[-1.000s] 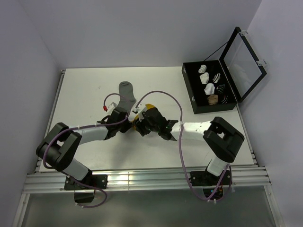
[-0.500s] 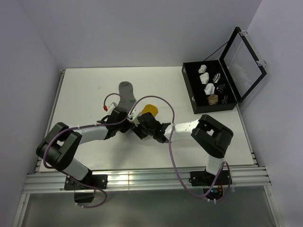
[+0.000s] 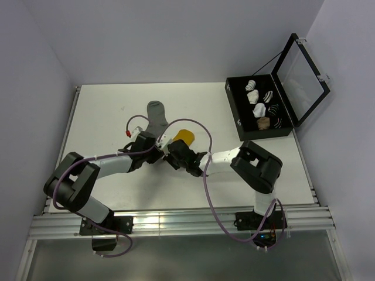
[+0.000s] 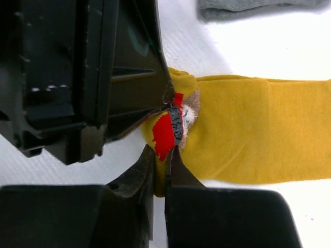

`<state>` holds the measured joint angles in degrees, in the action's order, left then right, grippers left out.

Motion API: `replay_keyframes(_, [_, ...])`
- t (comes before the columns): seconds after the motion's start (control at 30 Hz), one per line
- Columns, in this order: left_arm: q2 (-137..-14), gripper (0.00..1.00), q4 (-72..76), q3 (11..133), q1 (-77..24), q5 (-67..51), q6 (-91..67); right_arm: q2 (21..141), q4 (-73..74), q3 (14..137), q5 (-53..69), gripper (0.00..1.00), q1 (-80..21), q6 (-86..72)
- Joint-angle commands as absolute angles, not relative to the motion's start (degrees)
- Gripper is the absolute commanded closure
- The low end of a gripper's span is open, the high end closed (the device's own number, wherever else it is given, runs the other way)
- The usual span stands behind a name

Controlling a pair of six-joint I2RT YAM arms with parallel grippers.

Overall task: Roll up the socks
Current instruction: Roll the sock at the center of the board.

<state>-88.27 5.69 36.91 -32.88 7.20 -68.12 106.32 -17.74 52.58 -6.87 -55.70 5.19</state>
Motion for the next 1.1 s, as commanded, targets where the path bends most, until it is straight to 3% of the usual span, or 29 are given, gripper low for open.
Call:
replay_keyframes(0.0, [-85.17, 0.78, 3.6, 35.78, -33.75, 6.68, -66.53, 107.67, -12.22, 54.14, -1.79, 1.0, -56.08, 4.22])
replay_keyframes(0.13, [-80.79, 0.52, 4.39, 33.75, -33.14, 8.52, -67.5, 106.61, -6.44, 56.77, 7.28, 1.0, -53.1, 1.07])
replay_keyframes(0.37, [-72.61, 0.34, 9.4, 27.34, -33.05, 12.74, -69.78, 107.57, -2.02, 59.85, 28.1, 1.0, -45.2, -6.76])
replay_keyframes(0.67, [-70.92, 0.32, 15.02, 22.15, -33.13, 10.12, -71.19, 115.92, 1.67, 67.32, 49.29, 1.0, -37.89, -16.78])
replay_keyframes(1.07, [-78.57, 0.34, 18.46, 24.52, -34.1, 8.7, -71.81, 123.57, -6.76, 66.01, 57.48, 1.0, -31.99, -30.14])
